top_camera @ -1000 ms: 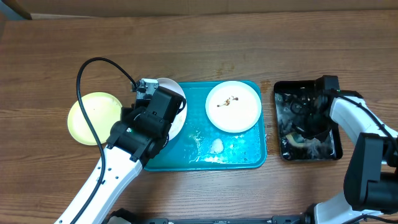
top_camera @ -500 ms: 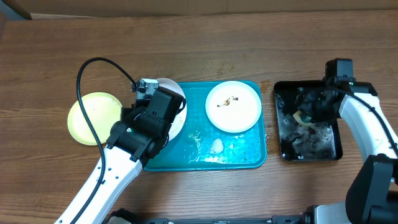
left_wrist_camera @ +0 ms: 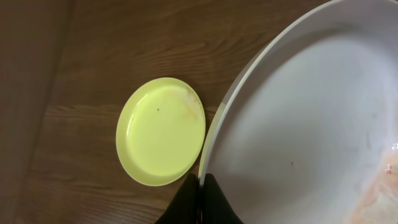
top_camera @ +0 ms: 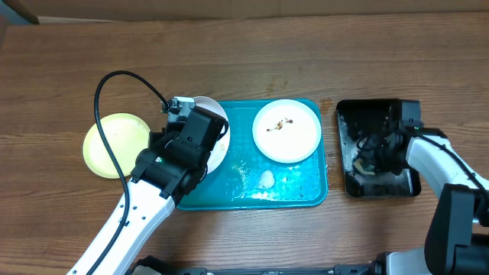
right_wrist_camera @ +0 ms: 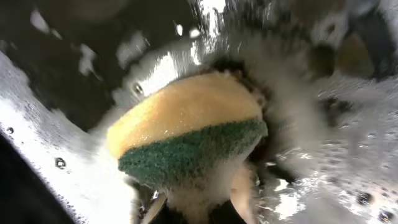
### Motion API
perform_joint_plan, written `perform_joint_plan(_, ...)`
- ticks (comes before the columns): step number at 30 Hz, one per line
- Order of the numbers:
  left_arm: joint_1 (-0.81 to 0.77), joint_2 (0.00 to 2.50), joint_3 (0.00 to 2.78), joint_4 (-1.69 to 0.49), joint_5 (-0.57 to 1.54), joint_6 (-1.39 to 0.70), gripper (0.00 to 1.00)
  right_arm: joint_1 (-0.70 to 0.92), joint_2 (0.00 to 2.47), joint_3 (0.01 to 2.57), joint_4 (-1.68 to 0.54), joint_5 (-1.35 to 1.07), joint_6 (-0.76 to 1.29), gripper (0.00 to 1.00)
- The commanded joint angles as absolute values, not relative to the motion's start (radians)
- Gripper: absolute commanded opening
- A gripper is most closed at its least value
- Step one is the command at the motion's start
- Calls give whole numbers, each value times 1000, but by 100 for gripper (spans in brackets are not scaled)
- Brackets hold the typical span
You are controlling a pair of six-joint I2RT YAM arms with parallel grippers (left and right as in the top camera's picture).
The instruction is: Clean dirty plates on tray and stack at the side
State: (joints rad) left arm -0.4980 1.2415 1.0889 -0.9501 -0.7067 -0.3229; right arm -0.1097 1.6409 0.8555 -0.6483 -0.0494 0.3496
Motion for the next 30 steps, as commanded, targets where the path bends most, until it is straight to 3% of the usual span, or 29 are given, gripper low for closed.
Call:
perform_joint_plan(1, -505, 1229, 1110, -945, -706, -338, 4, -112, 1635, 818, -632, -54, 366, 4)
perform_joint_plan(3, -505, 1229, 1110, -946, -706, -338, 4, -112, 1635, 817, -632, -101, 363, 4)
perform_joint_plan(6, -505, 1229, 1110, -945, -706, -338, 4, -112, 1634, 817, -607, -372, 129, 4)
perform_joint_plan(7, -505, 1229, 1110, -945, -706, -338, 4, -112, 1634, 818, -614, -353, 120, 4)
perform_joint_plan(10, -505, 1229, 1110, -949, -706, -338, 4, -113, 1634, 819, -686, -48, 458, 4)
perform_joint_plan(12, -505, 1229, 1110, -957, -706, -338, 4, -113, 1634, 819, -708, -9, 553, 4)
perform_joint_plan(15, -505, 1229, 1110, -962, -706, -338, 4, -112, 1634, 821, -650, -170, 330, 4)
perform_joint_plan(16, -505, 1229, 1110, -962, -706, -338, 4, -113, 1634, 824, -668, -136, 330, 4)
perform_joint_plan(18, -505, 1229, 1110, -962, -706, -338, 4, -120, 1634, 826, -721, 2, 537, 4)
perform_joint_plan(19, -505, 1229, 1110, -964, -706, -338, 4, -120, 1634, 826, -701, -39, 541, 4)
perform_joint_plan(22, -505, 1229, 1110, -964, -706, -338, 4, -118, 1634, 843, -672, -231, 284, 4)
perform_joint_plan(30, -505, 1229, 1110, -964, -705, -337, 4, -118, 1634, 942, -773, -199, 306, 4)
